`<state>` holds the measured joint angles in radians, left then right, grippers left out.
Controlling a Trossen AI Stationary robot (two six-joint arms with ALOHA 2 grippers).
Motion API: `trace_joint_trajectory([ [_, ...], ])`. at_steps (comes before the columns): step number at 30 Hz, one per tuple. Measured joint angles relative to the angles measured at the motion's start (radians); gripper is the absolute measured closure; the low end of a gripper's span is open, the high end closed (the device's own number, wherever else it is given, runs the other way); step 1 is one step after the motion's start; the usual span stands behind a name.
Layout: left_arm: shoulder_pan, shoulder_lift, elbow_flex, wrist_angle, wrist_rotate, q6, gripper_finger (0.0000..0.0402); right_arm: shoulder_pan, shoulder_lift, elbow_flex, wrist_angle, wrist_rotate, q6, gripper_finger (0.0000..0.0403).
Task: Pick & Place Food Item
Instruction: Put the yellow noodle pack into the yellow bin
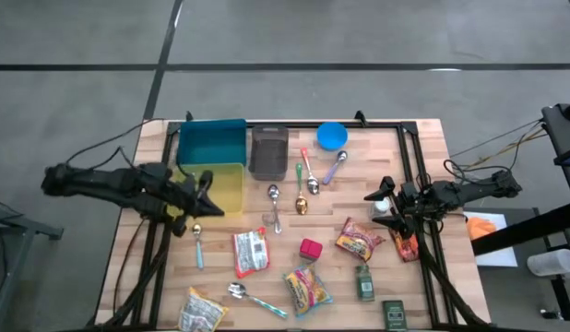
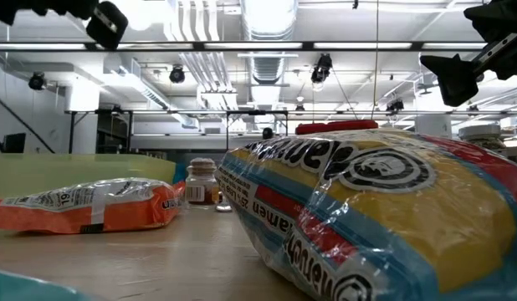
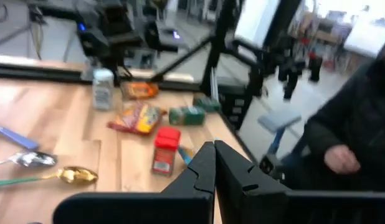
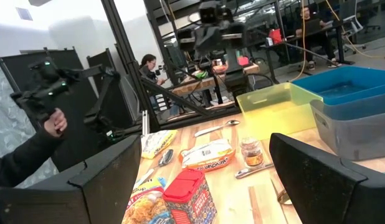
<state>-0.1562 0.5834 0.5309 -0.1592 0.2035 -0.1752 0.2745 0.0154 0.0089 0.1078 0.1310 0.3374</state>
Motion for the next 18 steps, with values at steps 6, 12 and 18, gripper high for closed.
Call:
trace_joint_trajectory([
  [6,-0.346,0.144,0.133,-0.089,-0.331,0.007,0.0399,0.0,0.0,0.0,0.0,0.0,0.0,0.0052],
  [12,-0.68,0.303,0.295,-0.266,-0.837,-0.119,0.0399,0.0,0.0,0.0,0.0,0.0,0.0,0.0052],
  [18,-0.759,0.478,0.454,-0.393,-0.74,-0.281,0.0399,0.0,0.0,0.0,0.0,0.0,0.0,0.0052],
])
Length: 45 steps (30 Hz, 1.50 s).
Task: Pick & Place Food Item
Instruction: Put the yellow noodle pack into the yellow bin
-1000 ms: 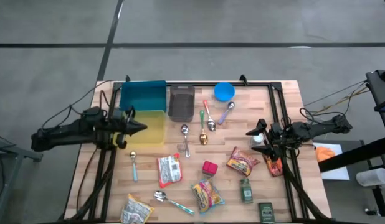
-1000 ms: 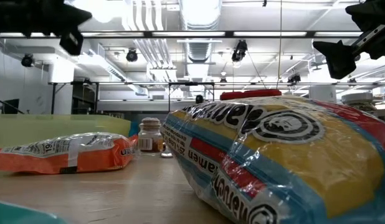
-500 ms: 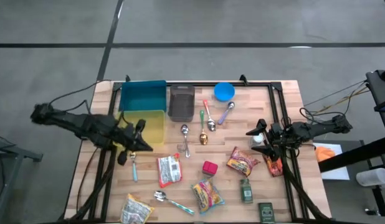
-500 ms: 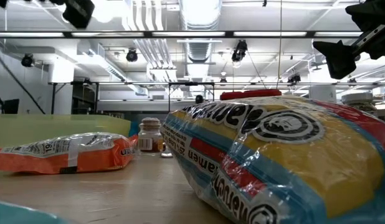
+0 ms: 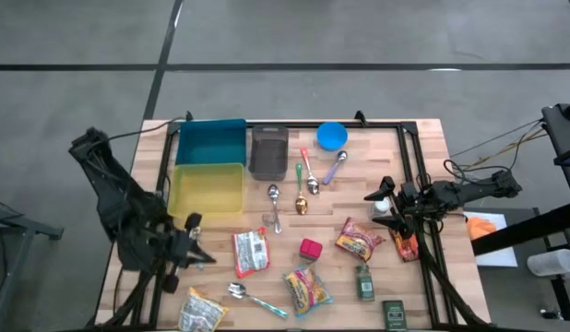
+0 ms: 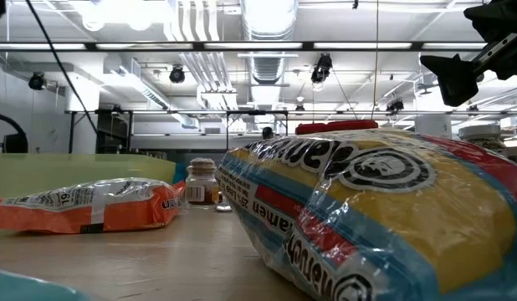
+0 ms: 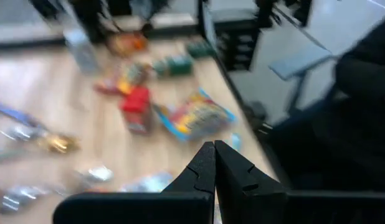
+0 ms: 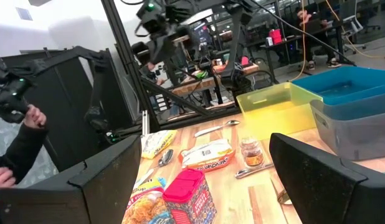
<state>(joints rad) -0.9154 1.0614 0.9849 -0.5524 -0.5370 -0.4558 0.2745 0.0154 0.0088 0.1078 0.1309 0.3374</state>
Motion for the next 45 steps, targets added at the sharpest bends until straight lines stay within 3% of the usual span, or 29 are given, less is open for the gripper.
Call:
trace_joint_trajectory([
  [6,0.02,0.123,0.119,-0.198,0.097,-0.292,0.0399,0.0,0.0,0.0,0.0,0.0,0.0,0.0052],
  [13,0.024,0.221,0.158,-0.261,0.228,-0.453,0.0399,0.0,0.0,0.0,0.0,0.0,0.0,0.0052],
  [19,0.029,0.249,0.168,-0.42,0.25,-0.839,0.0399,0.0,0.0,0.0,0.0,0.0,0.0,0.0052],
  [33,0.022,0.336,0.168,-0.433,0.477,-1.457,0.0399,0.0,0.0,0.0,0.0,0.0,0.0,0.0052],
  [38,-0.004,0.343,0.168,-0.443,0.464,-1.668,0.0399,0.0,0.0,0.0,0.0,0.0,0.0,0.0052],
  [45,-0.056,0.342,0.151,-0.456,0.312,-1.883,0.0399,0.0,0.0,0.0,0.0,0.0,0.0,0.0052],
])
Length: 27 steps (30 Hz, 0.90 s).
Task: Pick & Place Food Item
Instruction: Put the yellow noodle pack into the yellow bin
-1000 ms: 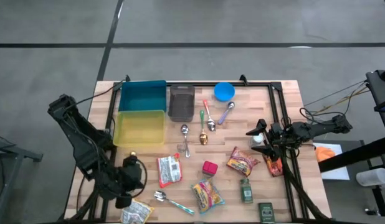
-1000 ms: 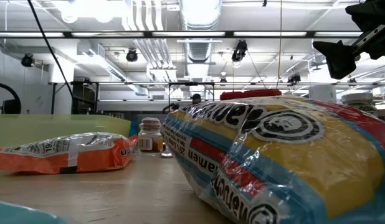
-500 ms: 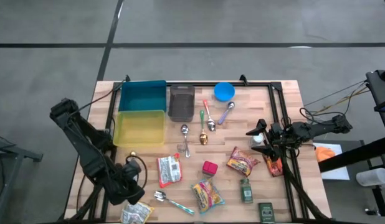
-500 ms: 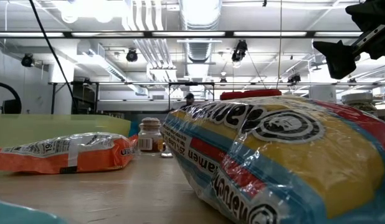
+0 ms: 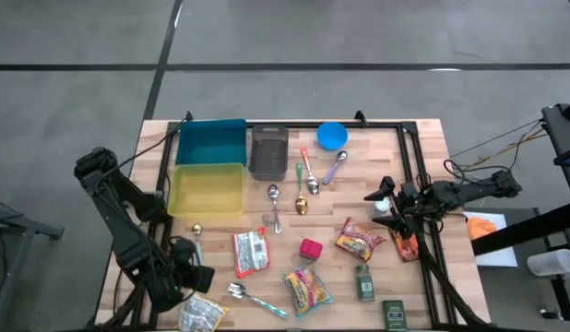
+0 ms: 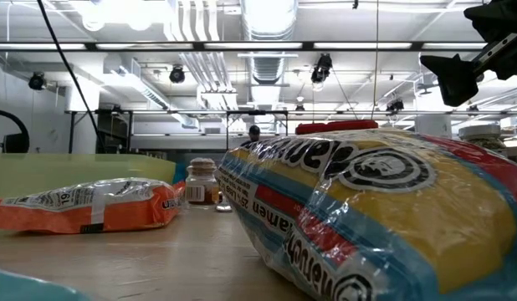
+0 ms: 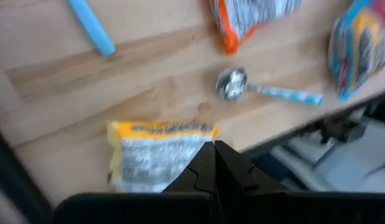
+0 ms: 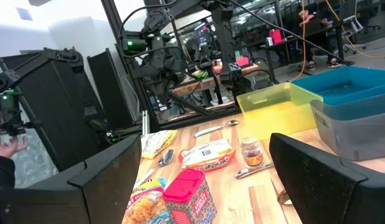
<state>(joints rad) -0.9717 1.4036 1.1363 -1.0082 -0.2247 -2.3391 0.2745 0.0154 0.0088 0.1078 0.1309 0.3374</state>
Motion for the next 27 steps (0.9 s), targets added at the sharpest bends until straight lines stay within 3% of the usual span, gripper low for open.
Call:
trace_joint_trajectory([
  [7,-0.005,0.0,-0.084,0.112,-0.021,-0.152,0.0399,0.0,0.0,0.0,0.0,0.0,0.0,0.0052],
  [13,-0.005,0.0,-0.135,0.269,0.11,-0.345,0.0382,0.0,0.0,0.0,0.0,0.0,0.0,0.0052],
  [17,-0.008,0.0,-0.136,0.262,0.133,-0.388,0.0326,0.0,0.0,0.0,0.0,0.0,0.0,0.0052],
  [27,-0.009,0.0,-0.136,0.21,0.154,-0.442,0.0134,0.0,0.0,0.0,0.0,0.0,0.0,0.0052],
])
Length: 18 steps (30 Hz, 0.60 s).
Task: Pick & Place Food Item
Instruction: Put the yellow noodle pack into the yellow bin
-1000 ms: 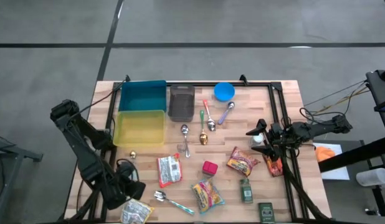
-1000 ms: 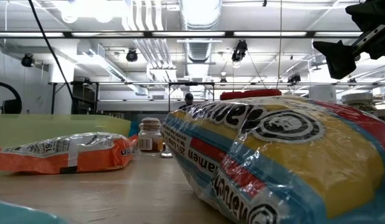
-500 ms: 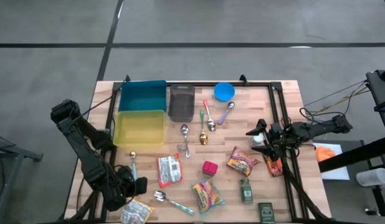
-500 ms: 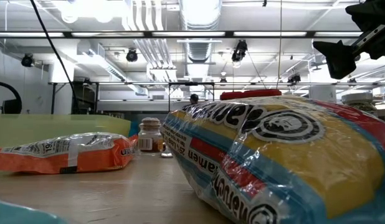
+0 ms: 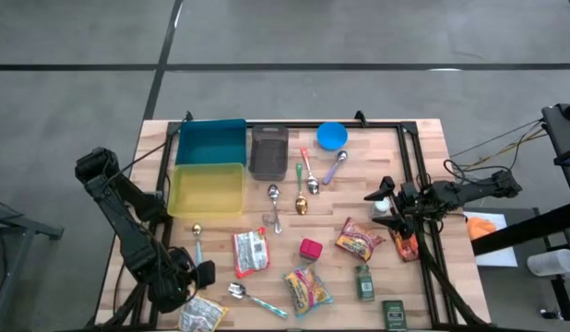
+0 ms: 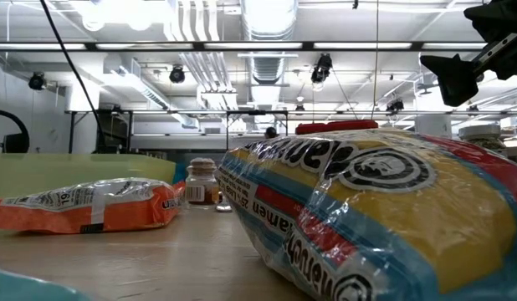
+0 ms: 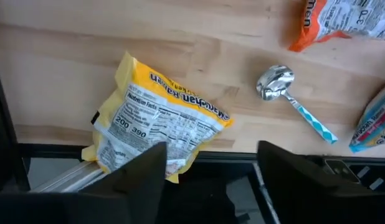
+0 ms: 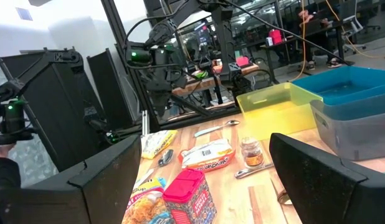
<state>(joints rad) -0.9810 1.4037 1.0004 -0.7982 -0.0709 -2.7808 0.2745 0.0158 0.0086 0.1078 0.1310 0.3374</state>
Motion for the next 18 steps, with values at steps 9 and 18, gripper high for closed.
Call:
trace_joint_trajectory([
  [9,-0.003,0.081,0.0,-0.014,0.142,-0.006,0.0097,0.0,0.0,0.0,0.0,0.0,0.0,0.0052],
  [18,-0.008,0.176,0.0,-0.014,0.161,-0.002,0.0097,0.0,0.0,0.0,0.0,0.0,0.0,0.0052],
])
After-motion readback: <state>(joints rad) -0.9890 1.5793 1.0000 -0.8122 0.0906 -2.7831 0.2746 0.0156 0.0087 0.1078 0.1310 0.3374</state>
